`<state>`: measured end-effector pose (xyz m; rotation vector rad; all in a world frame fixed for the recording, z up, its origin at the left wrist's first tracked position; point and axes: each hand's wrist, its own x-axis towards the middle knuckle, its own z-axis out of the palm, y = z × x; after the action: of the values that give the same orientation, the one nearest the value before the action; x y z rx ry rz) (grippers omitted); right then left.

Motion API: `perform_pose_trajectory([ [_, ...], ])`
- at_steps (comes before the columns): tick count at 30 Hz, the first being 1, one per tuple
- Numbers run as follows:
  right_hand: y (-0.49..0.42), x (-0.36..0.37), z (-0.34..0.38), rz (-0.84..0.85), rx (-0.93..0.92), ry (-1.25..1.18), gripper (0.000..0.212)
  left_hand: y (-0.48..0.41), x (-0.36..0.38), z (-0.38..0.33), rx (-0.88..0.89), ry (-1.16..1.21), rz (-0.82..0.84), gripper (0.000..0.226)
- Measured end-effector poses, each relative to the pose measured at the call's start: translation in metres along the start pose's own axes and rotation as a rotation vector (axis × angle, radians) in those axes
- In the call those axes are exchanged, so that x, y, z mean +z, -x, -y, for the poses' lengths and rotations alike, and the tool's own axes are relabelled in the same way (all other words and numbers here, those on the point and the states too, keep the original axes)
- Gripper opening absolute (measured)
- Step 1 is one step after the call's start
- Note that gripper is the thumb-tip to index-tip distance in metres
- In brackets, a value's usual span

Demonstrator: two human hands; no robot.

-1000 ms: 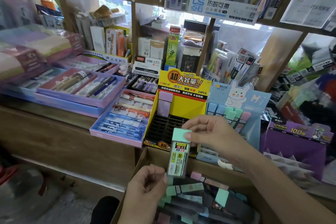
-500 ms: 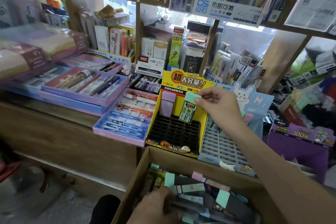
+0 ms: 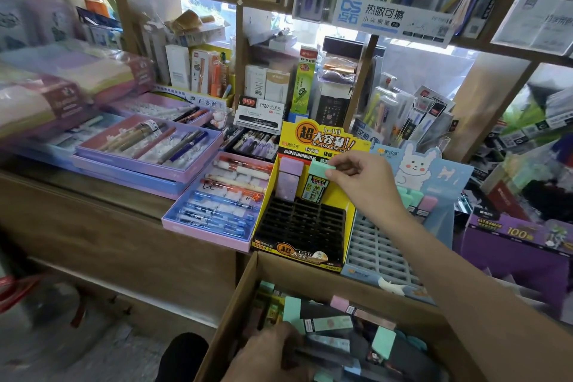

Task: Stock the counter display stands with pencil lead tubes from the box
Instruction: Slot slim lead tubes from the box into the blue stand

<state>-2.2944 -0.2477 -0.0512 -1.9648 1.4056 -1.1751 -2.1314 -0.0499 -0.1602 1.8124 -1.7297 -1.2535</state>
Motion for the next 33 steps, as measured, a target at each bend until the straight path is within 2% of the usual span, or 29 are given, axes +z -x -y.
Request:
perform_pose_trajectory([
  [10, -0.002, 0.003, -0.006, 0.026, -0.101, 0.077, 0.017, 0.001, 0.002, 0.0, -0.025, 0.024, -0.013, 0.029],
  [14, 0.002, 0.008, -0.007, 0.06, -0.172, 0.201, 0.014, 0.002, 0.002, -0.001, -0.027, 0.043, -0.004, 0.03],
  [20, 0.006, 0.01, 0.003, 0.127, -0.231, 0.495, 0.029, 0.002, 0.002, -0.001, -0.042, 0.05, -0.005, 0.031],
  [24, 0.007, 0.006, 0.01, 0.177, -0.199, 0.642, 0.035, 0.004, 0.002, -0.001, -0.037, 0.047, -0.01, 0.028],
  [29, 0.016, -0.003, 0.021, 0.233, -0.169, 0.662, 0.041, 0.008, 0.002, -0.002, -0.037, 0.031, -0.014, 0.027],
  [31, 0.03, -0.012, 0.024, 0.197, -0.165, 0.555, 0.042, 0.01, 0.002, -0.002, -0.04, 0.028, -0.022, 0.026],
  [33, 0.053, -0.024, 0.027, 0.106, -0.158, 0.345, 0.029, 0.011, 0.003, -0.002, -0.053, 0.039, -0.022, 0.028],
])
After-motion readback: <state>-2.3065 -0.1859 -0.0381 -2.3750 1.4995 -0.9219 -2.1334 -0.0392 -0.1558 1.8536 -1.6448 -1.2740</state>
